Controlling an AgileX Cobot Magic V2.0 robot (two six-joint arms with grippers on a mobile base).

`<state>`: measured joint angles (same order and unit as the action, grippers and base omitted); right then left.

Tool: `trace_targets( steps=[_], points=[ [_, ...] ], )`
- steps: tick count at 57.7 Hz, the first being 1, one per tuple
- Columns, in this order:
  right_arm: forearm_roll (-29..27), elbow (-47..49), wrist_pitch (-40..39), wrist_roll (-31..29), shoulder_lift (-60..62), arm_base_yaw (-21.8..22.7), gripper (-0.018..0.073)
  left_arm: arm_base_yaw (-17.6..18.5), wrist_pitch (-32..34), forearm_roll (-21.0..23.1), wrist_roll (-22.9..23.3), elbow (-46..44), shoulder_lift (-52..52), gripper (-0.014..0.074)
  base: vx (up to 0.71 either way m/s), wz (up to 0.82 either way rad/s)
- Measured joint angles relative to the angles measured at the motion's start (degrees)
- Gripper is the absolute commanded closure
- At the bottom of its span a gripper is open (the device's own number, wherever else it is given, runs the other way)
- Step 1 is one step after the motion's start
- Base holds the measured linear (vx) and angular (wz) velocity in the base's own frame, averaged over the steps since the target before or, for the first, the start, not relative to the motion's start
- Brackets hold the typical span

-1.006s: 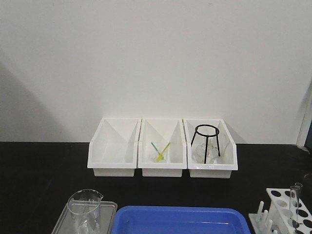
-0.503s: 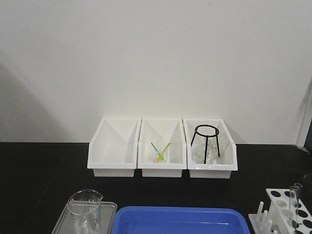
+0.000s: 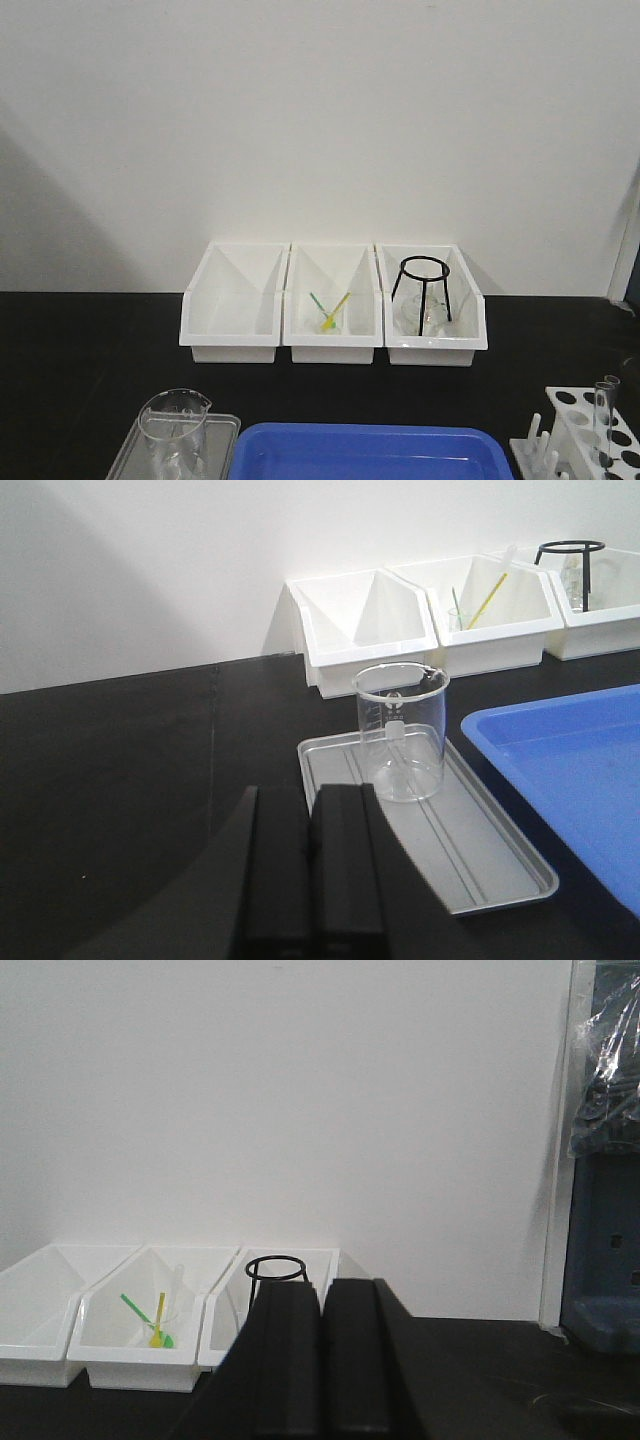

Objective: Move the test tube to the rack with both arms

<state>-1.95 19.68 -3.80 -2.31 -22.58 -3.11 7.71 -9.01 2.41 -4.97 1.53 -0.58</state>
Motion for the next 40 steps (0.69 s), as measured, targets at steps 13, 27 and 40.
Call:
trace_targets(
  steps=[13, 27, 40],
  points=[
    [0.00, 0.00, 0.00, 0.00, 0.00, 0.00, 0.0570, 0.00, 0.00, 0.21, -0.23, 0.00, 0.00, 0.0603, 0.00, 0.00],
    [0.00, 0.00, 0.00, 0.00, 0.00, 0.00, 0.0570, 0.00, 0.00, 0.22, -0.28, 0.00, 0.00, 0.0603, 0.00, 0.00],
    [0.00, 0.00, 0.12, 0.00, 0.00, 0.00, 0.0570, 0.00, 0.00, 0.22, -0.28, 0.00, 0.00, 0.0603, 0.00, 0.00]
  ],
)
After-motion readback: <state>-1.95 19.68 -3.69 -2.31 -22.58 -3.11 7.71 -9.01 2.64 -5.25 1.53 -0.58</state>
